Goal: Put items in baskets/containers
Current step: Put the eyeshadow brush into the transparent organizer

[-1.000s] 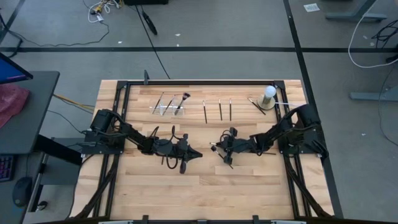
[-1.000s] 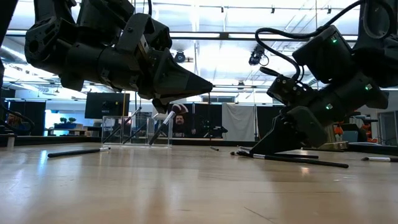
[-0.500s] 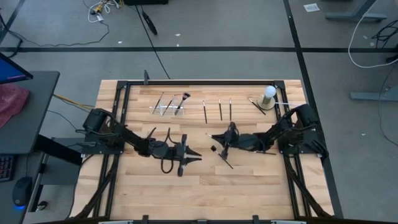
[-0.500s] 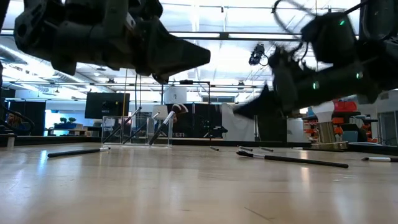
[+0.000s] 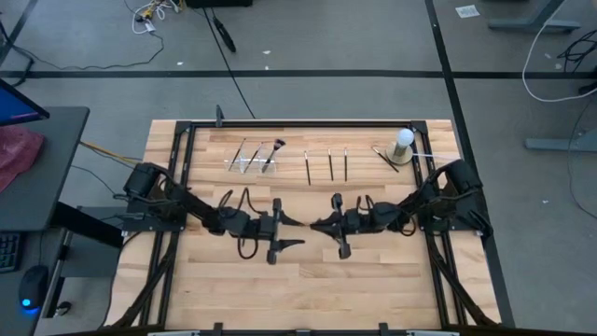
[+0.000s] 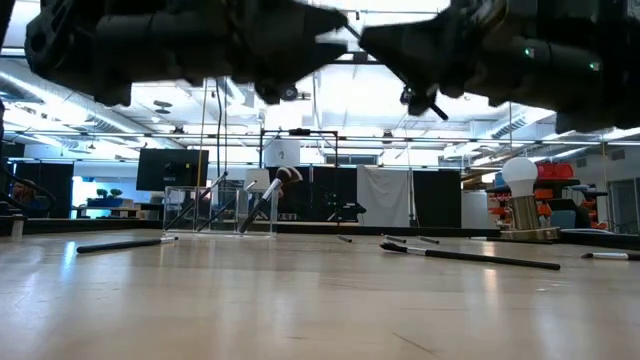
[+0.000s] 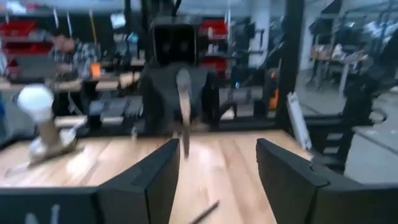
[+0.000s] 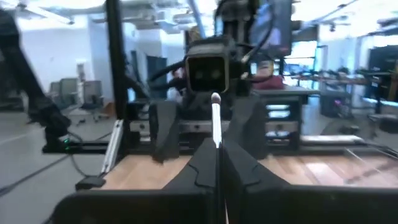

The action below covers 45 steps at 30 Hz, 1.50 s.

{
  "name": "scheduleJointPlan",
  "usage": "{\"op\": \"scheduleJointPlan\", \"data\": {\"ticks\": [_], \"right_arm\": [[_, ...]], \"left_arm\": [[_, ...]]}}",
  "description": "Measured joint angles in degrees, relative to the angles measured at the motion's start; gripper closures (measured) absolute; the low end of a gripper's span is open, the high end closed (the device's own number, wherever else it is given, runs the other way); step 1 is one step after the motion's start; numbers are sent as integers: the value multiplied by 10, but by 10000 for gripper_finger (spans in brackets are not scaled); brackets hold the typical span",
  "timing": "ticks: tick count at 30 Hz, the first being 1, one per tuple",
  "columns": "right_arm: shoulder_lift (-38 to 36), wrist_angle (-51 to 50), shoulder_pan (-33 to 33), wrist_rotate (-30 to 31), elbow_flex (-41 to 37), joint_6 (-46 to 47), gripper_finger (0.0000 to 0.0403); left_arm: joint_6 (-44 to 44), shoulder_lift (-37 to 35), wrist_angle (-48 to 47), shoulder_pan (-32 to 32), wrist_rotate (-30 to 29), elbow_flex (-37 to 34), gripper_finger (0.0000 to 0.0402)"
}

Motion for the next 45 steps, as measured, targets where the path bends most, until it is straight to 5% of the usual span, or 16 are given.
{"op": "scheduleJointPlan", "data": {"ticks": [11,25,31,38,45], "right_arm": [[1,-40,10,-16,39,-38,397],[1,-55,10,-16,39,-27,396],[0,-72,10,-14,39,-26,391],[-52,-144,9,90,-11,25,345],[-86,-165,9,143,-57,77,310]], "left_arm": [[54,0,3,-26,-47,25,235],[65,0,22,-30,-48,25,381],[63,-6,-4,-33,-53,25,384],[32,-140,-282,-45,-165,25,389],[-140,-354,-654,18,-262,25,387]]}}
